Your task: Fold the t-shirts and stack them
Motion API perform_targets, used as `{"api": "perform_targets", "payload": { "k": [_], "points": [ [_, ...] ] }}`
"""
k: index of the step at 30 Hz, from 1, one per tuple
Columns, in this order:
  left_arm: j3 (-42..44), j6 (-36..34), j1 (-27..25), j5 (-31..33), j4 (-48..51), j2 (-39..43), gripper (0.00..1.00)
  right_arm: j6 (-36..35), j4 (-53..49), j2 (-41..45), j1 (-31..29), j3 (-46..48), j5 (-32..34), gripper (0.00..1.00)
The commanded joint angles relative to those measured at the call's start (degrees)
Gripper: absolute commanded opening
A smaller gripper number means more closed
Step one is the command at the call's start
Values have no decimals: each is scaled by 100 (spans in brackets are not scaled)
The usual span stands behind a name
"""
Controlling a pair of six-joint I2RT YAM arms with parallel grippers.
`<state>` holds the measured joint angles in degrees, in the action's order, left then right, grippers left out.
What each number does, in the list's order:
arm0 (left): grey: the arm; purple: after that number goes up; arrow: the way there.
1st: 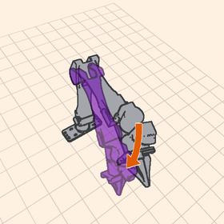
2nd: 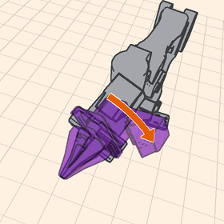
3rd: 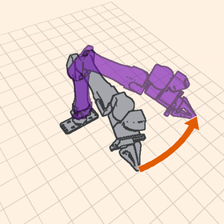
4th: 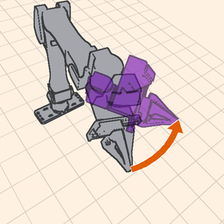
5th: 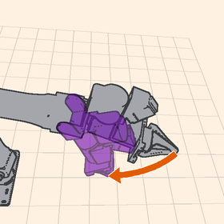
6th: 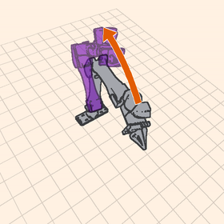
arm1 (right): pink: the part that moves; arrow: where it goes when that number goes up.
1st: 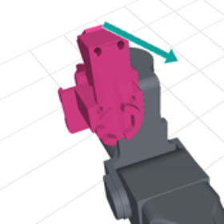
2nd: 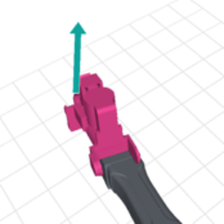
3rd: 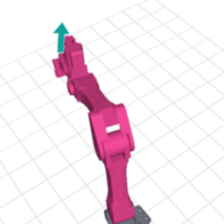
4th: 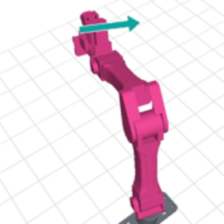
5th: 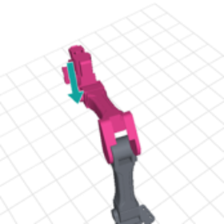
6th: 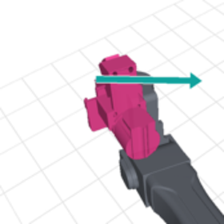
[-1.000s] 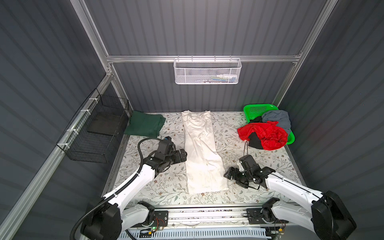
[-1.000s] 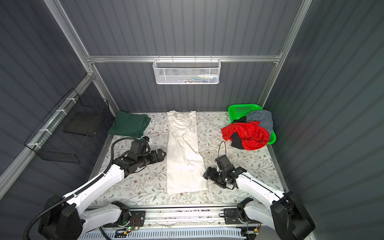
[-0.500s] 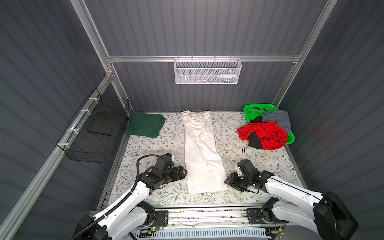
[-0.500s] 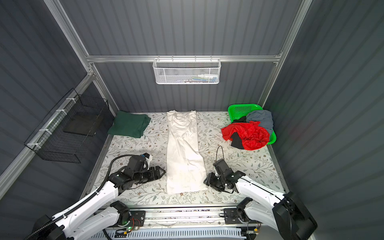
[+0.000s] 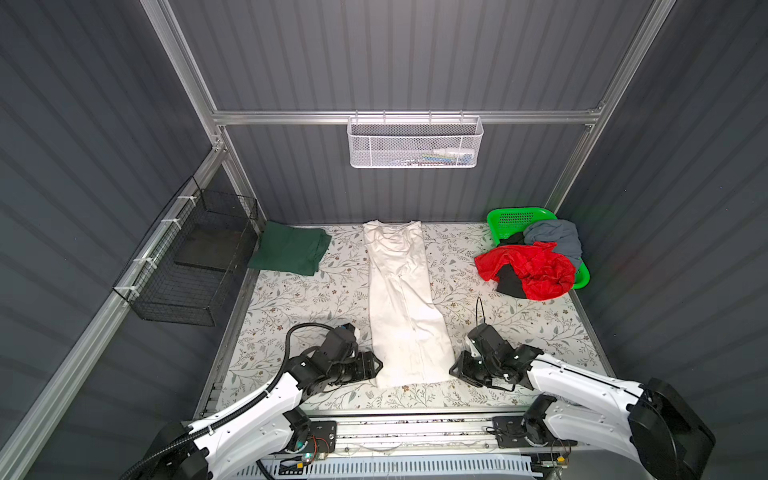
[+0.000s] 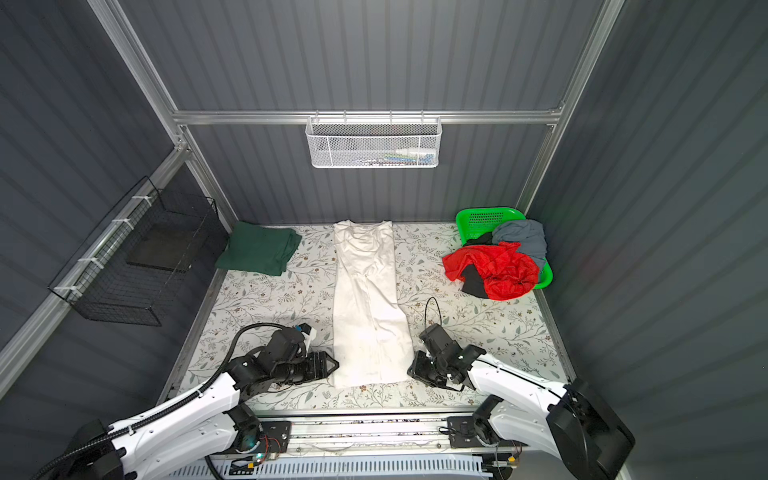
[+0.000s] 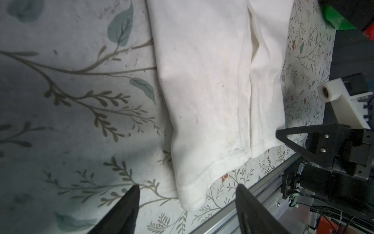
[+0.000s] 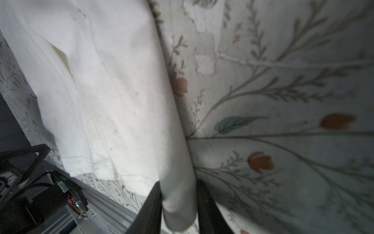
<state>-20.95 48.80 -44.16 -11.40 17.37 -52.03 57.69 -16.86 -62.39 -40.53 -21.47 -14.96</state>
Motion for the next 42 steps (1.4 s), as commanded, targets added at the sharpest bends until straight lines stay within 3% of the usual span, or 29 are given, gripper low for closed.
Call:
{"api": "perform_targets", "payload": {
  "k": [1, 9, 17, 22, 27, 36, 42],
  "points": [
    [173, 178, -235, 9, -102, -152, 74, 13, -434, -125, -181, -65, 285, 28],
    [375, 429, -604, 143, -265, -245, 64, 183, -145, -131, -359, 10, 215, 25],
    [588, 596, -779, 153, -844, -856, 43, 200, -74, -132, -416, -28, 194, 24],
    [443, 557, -904, 170, -835, -1132, 27, 181, -91, -283, -437, -75, 180, 17],
    [232, 489, -1020, 355, -400, -961, 7, 199, -302, -200, -510, -239, 158, 0],
    [-115, 335, -1024, 464, -64, -720, 1, 410, -905, 343, -893, -533, 484, 0],
    [-322, 166, -1025, 405, 152, -752, 0, 875, -760, 551, -1295, -474, 874, 0]
  ]
}}
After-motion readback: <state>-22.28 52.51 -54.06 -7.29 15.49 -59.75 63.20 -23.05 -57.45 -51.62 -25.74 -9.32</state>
